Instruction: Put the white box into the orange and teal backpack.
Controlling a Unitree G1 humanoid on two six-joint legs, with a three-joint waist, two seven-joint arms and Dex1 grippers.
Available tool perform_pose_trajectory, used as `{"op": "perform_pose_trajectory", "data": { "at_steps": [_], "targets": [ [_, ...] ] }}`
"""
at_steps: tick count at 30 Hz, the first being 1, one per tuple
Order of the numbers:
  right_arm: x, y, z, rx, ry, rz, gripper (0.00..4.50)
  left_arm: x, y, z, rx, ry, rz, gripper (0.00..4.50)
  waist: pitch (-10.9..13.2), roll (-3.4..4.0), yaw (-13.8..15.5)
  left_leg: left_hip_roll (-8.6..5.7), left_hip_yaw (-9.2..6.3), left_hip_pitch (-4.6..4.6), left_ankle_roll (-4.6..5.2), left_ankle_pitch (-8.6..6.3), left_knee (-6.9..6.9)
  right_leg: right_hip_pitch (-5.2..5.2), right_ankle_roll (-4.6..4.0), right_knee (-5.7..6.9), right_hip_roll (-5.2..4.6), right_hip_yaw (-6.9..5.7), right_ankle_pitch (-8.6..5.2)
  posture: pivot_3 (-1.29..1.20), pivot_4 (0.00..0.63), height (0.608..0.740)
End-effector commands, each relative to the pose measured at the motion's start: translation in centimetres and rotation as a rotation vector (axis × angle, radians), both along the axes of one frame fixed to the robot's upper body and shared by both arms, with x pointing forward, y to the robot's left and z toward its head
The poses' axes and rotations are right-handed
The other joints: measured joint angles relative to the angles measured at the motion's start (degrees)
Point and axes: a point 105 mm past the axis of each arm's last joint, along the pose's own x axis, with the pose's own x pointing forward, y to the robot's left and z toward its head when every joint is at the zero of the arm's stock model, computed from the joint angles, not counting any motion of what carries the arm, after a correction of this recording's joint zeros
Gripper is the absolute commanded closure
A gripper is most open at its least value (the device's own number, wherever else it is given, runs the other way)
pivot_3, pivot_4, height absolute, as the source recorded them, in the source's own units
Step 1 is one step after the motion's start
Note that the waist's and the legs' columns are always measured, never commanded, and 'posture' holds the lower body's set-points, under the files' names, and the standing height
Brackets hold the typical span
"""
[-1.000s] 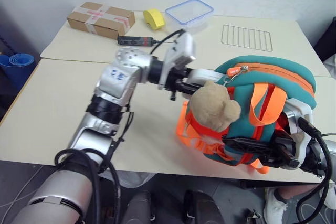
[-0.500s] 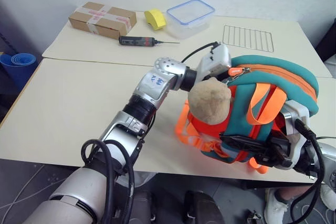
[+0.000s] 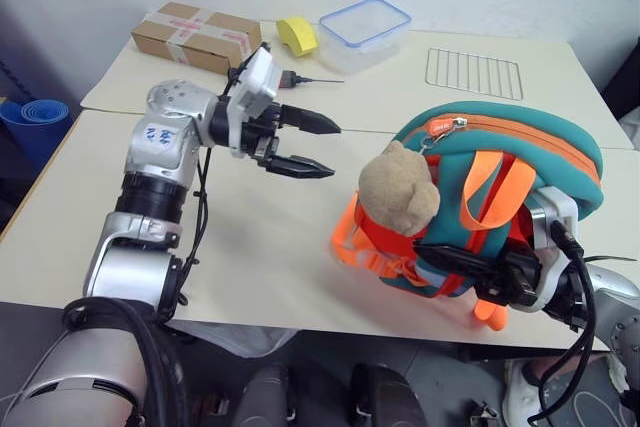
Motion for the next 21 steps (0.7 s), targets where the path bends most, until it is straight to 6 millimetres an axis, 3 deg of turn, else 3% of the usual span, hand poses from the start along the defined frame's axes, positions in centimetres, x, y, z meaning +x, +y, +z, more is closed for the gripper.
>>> {"op": "perform_pose_trajectory", "data": {
  "at_steps": [1, 4, 7, 12, 18, 21],
  "targets": [
    [-0.2, 0.4, 0.0, 0.011, 0.001, 0.035, 4.50, -3.3, -1.7, 0.9, -0.064, -0.056, -0.079, 0.81, 0.0, 0.00, 0.0, 0.00, 0.00, 0.00, 0.01, -0.01, 0.01, 0.01, 0.01, 0.00, -0.03, 0.03, 0.00, 0.00, 0.150, 0.740],
    [-0.2, 0.4, 0.1, 0.014, 0.002, 0.043, 4.50, -5.1, -3.7, 0.9, -0.157, -0.049, -0.077, 0.81, 0.0, 0.00, 0.1, 0.01, -0.07, 0.00, 0.01, -0.01, 0.03, 0.07, 0.05, -0.03, -0.10, 0.05, 0.03, 0.00, 0.150, 0.740],
    [-0.1, 0.4, 0.1, 0.013, 0.001, 0.045, 4.50, -5.6, -5.1, 0.4, -0.187, -0.054, -0.064, 0.81, 0.0, 0.00, 0.0, 0.02, -0.11, 0.01, -0.01, 0.01, 0.08, 0.14, 0.10, -0.09, -0.09, 0.03, 0.06, 0.00, 0.150, 0.740],
    [0.0, 0.1, 0.3, 0.019, -0.011, 0.027, 4.50, -5.3, -6.9, -0.7, -0.205, -0.084, 0.015, 1.98, 0.0, 0.02, 0.0, 0.04, -0.05, 0.11, -0.04, 0.02, 0.05, 0.16, 0.10, -0.16, -0.04, 0.07, 0.06, 0.00, 0.150, 0.740],
    [-0.2, -0.1, 0.3, 0.025, -0.012, 0.018, 4.50, -4.6, -5.6, -0.4, -0.218, -0.073, 0.053, 3.78, 0.0, 0.03, 0.1, 0.04, -0.04, 0.10, -0.04, 0.02, 0.05, 0.16, 0.10, -0.19, -0.05, 0.07, 0.06, 0.00, 0.150, 0.740],
    [0.1, -0.6, 0.3, 0.039, -0.025, -0.027, 4.50, -2.3, -2.6, 2.1, -0.254, -0.059, 0.155, 4.26, 0.0, 0.02, 0.0, 0.05, -0.04, 0.10, -0.05, 0.03, 0.05, 0.14, 0.10, -0.20, -0.05, 0.06, 0.05, 0.00, 0.150, 0.740]
  ]
}}
